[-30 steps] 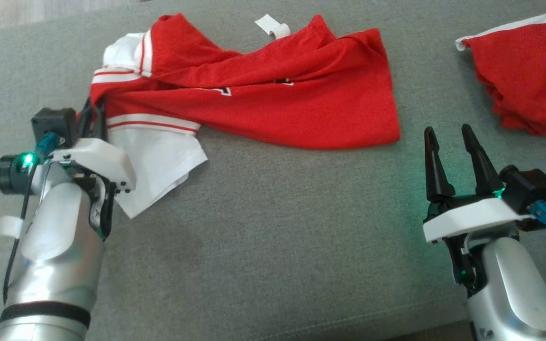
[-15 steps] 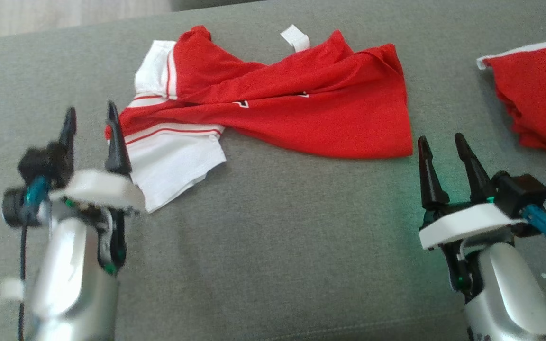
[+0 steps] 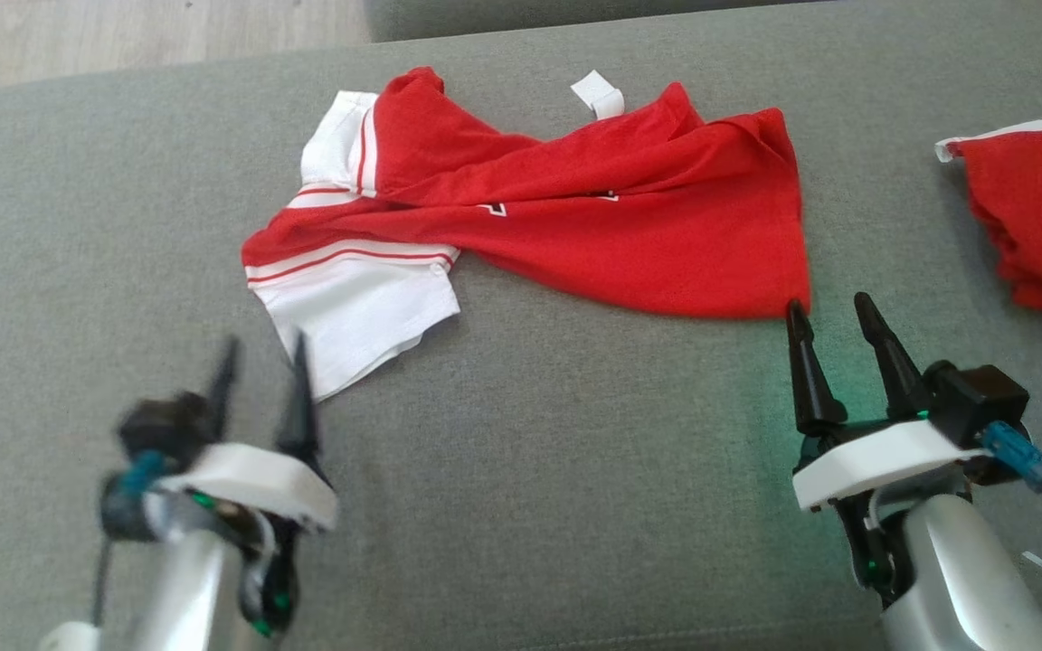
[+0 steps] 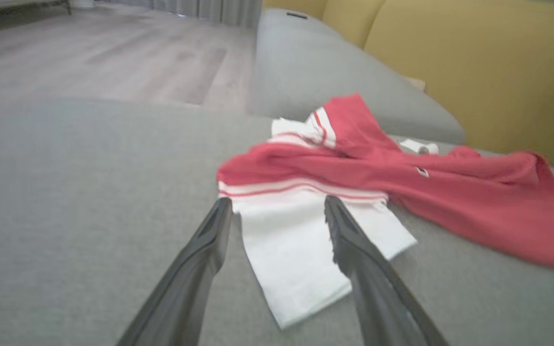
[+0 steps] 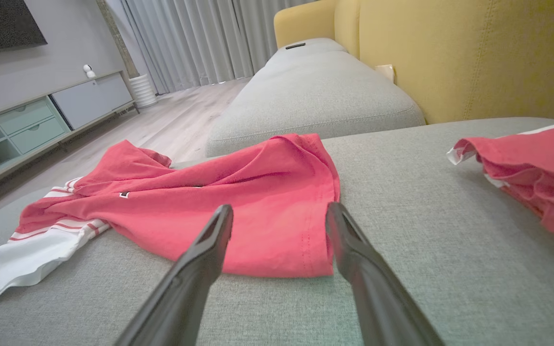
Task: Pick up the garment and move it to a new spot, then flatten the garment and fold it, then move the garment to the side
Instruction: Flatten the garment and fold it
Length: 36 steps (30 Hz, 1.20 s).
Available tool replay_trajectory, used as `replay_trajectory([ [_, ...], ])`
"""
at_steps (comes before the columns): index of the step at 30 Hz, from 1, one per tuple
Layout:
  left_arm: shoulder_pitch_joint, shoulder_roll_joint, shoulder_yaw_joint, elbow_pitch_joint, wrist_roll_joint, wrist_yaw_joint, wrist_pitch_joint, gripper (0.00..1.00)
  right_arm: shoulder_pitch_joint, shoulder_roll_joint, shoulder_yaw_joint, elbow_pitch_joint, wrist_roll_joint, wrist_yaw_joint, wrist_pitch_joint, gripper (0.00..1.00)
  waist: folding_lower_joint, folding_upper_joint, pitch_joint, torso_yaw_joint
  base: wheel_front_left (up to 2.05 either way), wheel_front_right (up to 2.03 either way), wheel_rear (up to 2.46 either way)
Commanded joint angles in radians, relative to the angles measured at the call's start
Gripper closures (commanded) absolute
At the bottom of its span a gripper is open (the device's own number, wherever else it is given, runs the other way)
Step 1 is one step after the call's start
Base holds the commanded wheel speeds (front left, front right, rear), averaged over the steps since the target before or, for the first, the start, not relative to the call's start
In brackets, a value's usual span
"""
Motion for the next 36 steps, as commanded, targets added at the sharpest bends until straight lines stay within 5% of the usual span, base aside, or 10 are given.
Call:
replay_trajectory([
  [1,-0.046,0.009,0.006,0.026,0.002,-0.007,-0.011,0.00,-0.024,-0.005,0.029,-0.030,0.007,-0.001,-0.010,0.00,0.0000,-0.0001,0.001,-0.006,0.00,0.00,0.00],
  [11,-0.161,0.017,-0.014,0.312,-0.003,0.028,-0.009,0.00,-0.027,-0.007,0.037,-0.022,0.011,-0.001,-0.011,0.00,0.0000,-0.0001,0.015,-0.053,0.00,0.00,0.00],
  [21,-0.231,0.038,-0.051,0.484,0.017,0.014,0.034,0.00,-0.034,-0.007,0.032,-0.020,0.012,-0.001,-0.015,0.00,0.0000,-0.0001,0.023,-0.077,0.00,0.00,0.00],
  [22,-0.237,0.038,-0.055,0.496,0.018,0.012,0.034,0.04,-0.034,-0.007,0.031,-0.019,0.011,-0.001,-0.016,0.00,0.0000,-0.0001,0.023,-0.077,0.00,0.00,0.00],
  [23,-0.243,0.039,-0.059,0.503,0.020,0.009,0.031,1.00,-0.034,-0.007,0.030,-0.019,0.011,-0.001,-0.016,0.00,0.0000,-0.0001,0.023,-0.077,0.00,0.00,0.00],
  [30,-0.264,0.040,-0.040,0.442,0.014,0.018,-0.010,1.00,-0.029,-0.008,0.014,-0.011,0.006,-0.001,-0.016,0.00,0.0000,-0.0001,0.010,-0.049,0.00,0.00,0.00],
  [36,-0.194,0.041,0.042,0.118,0.050,0.059,-0.012,1.00,-0.024,-0.012,0.009,0.000,0.001,-0.001,-0.002,0.00,0.0000,-0.0001,-0.003,-0.009,0.00,0.00,0.00],
])
